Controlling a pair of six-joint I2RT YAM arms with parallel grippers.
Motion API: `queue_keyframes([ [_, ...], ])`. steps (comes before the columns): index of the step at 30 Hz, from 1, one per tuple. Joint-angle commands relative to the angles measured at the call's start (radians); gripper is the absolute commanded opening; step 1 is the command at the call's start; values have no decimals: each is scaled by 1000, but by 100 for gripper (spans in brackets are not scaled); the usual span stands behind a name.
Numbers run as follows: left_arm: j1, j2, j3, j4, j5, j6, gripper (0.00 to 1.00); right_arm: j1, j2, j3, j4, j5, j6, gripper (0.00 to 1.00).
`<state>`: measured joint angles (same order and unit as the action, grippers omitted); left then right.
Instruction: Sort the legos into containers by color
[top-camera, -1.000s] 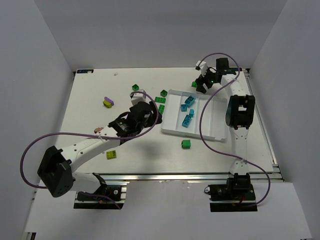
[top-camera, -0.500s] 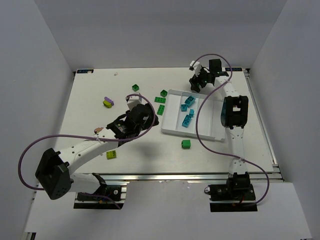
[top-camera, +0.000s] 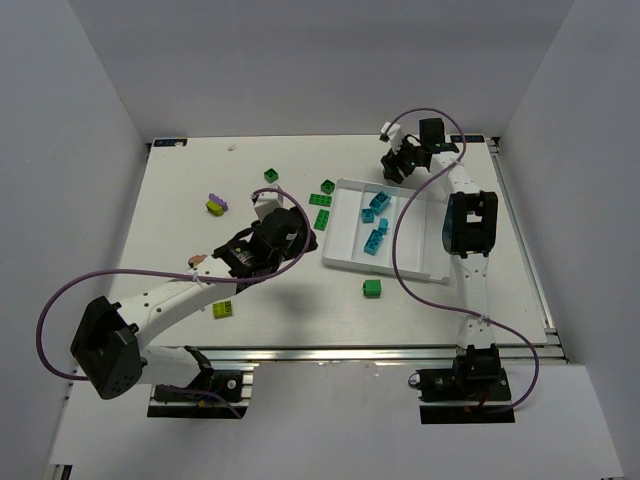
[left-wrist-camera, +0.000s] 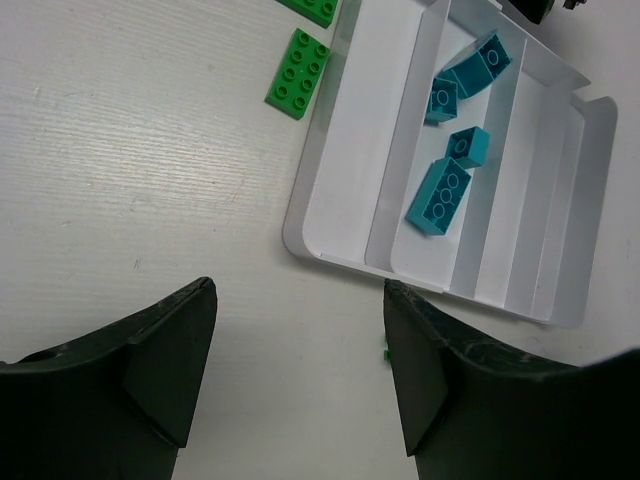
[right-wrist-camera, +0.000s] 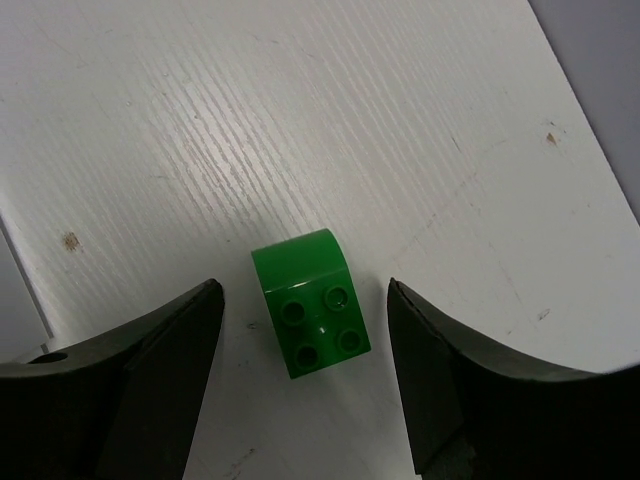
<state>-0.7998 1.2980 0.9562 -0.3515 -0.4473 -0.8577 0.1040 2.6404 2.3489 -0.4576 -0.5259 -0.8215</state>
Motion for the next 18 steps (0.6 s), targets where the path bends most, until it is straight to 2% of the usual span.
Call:
queue_keyframes([
  [1,5,-42,15,-6,-22,-6,77,-6,26,15,-79,0,-30,71],
  [7,5,-78,-10,6,-30,-26,77,-12,13,-5,-107,-23,-25,61],
  [18,7,-129,-36,14,-53,-40,77,-24,-51,-34,-98,-91,22,29],
])
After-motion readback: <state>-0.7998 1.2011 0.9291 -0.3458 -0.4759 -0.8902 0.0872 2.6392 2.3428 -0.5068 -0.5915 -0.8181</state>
